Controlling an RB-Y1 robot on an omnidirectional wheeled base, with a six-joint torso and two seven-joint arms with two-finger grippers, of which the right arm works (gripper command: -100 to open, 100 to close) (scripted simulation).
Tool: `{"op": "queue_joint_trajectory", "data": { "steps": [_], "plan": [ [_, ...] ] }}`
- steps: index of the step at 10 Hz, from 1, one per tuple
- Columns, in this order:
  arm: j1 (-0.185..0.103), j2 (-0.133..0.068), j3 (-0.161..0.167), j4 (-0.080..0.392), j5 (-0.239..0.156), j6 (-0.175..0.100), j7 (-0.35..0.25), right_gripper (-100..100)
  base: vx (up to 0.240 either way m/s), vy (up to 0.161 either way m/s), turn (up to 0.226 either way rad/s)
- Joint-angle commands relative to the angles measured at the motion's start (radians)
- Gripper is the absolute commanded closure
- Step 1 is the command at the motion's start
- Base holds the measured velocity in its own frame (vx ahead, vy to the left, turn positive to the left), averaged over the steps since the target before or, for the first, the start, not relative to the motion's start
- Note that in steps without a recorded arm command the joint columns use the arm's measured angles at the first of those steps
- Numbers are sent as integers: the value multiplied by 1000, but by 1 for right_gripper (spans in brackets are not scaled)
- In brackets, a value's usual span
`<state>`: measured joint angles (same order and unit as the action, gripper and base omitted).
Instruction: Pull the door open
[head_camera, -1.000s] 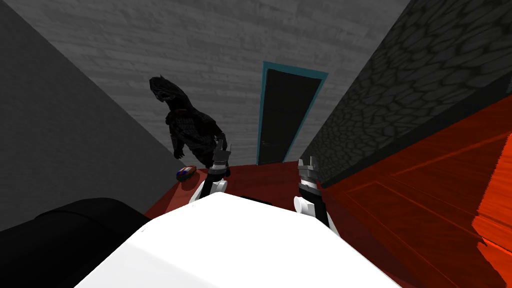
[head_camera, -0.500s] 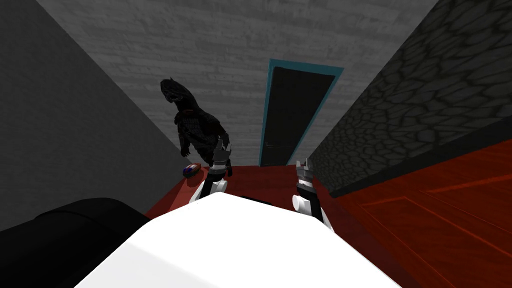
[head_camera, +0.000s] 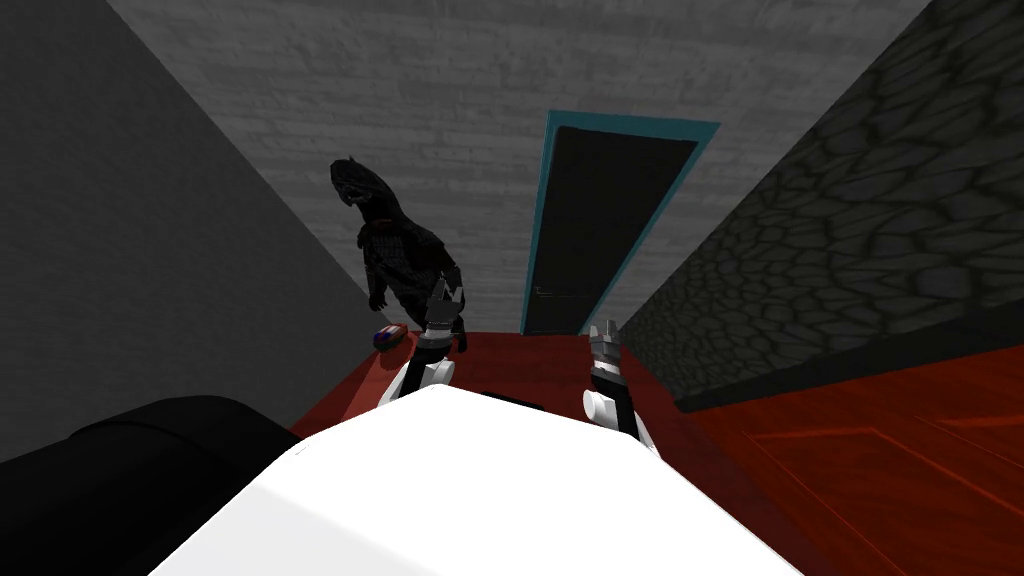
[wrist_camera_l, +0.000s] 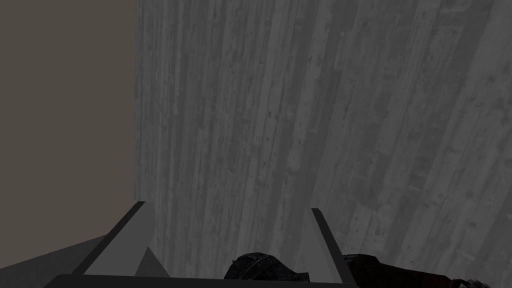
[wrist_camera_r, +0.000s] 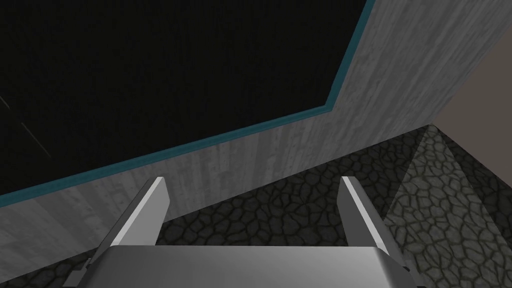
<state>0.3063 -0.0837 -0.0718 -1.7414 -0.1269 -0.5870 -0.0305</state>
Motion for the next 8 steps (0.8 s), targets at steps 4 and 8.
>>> {"op": "queue_joint_trajectory", "data": {
  "steps": [4, 8],
  "plan": [
    [-40, -15, -16, 108, -7, -18, -3, -100, 63, -4, 112],
    [-91, -30, -33, 234, -15, -47, -4, -100, 61, -15, 123]
  ]
}}
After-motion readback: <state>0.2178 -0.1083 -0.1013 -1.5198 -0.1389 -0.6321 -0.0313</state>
